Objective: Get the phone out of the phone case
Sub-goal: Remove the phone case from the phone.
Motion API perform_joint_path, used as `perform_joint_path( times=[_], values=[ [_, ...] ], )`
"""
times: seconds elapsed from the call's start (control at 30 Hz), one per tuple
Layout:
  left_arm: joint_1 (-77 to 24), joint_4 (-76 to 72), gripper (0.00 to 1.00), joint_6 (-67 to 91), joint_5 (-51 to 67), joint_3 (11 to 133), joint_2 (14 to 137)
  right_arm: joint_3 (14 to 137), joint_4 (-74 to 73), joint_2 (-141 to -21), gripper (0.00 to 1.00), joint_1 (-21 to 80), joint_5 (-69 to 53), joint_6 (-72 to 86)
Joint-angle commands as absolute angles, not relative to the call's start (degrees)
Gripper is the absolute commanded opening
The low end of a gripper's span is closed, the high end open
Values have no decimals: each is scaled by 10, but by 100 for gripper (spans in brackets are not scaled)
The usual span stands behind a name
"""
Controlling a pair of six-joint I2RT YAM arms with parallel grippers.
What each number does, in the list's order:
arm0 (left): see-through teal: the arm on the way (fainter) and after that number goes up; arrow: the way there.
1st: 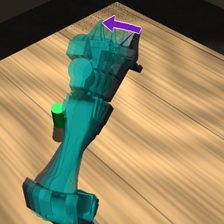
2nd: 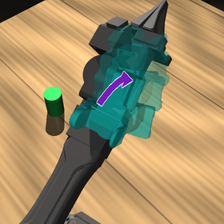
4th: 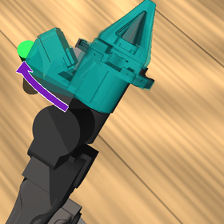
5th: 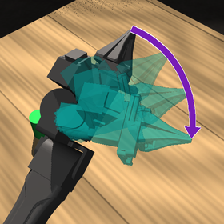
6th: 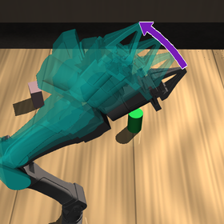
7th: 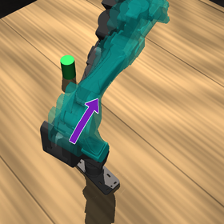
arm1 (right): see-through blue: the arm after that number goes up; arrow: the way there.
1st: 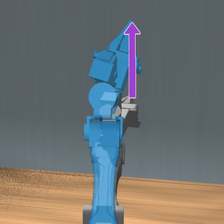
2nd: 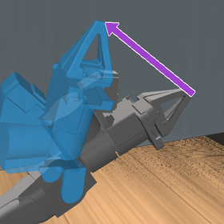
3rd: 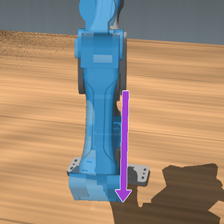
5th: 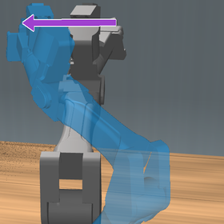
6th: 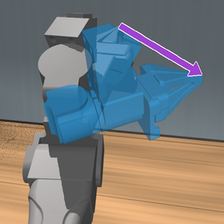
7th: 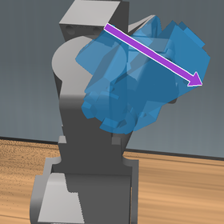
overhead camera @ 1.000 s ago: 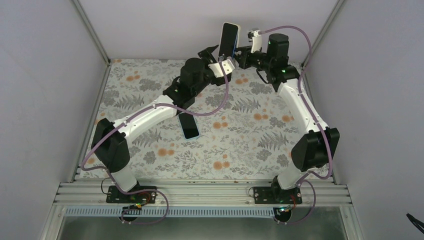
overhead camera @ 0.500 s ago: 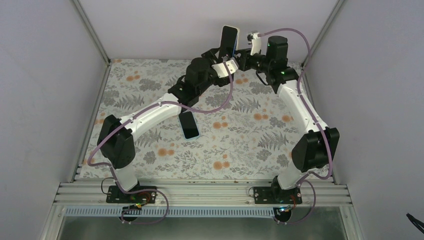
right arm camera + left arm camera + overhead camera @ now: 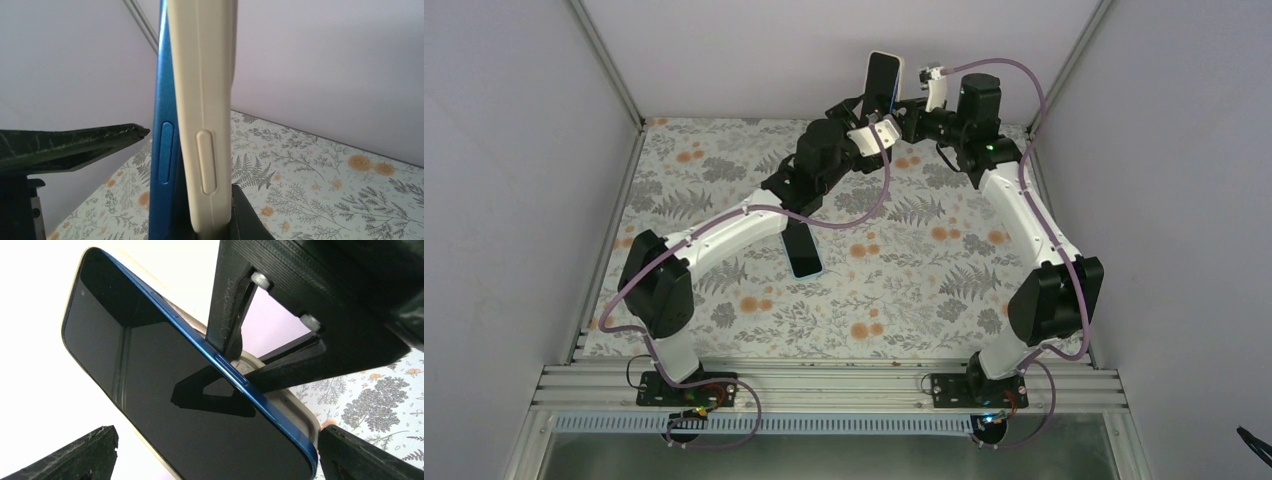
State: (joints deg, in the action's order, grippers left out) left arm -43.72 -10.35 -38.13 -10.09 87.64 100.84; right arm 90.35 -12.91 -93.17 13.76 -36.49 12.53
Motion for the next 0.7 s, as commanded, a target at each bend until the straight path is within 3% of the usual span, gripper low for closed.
perform_joint_path(
  times=[0.0,0.67],
  values=[
    [-441,-170,98,-388,-156,848,986,906,-88,-903,3,135,-397,141],
    [-448,-259,96,-436,-231,813,967,909,-86,-911,3,134,-422,148]
  ],
)
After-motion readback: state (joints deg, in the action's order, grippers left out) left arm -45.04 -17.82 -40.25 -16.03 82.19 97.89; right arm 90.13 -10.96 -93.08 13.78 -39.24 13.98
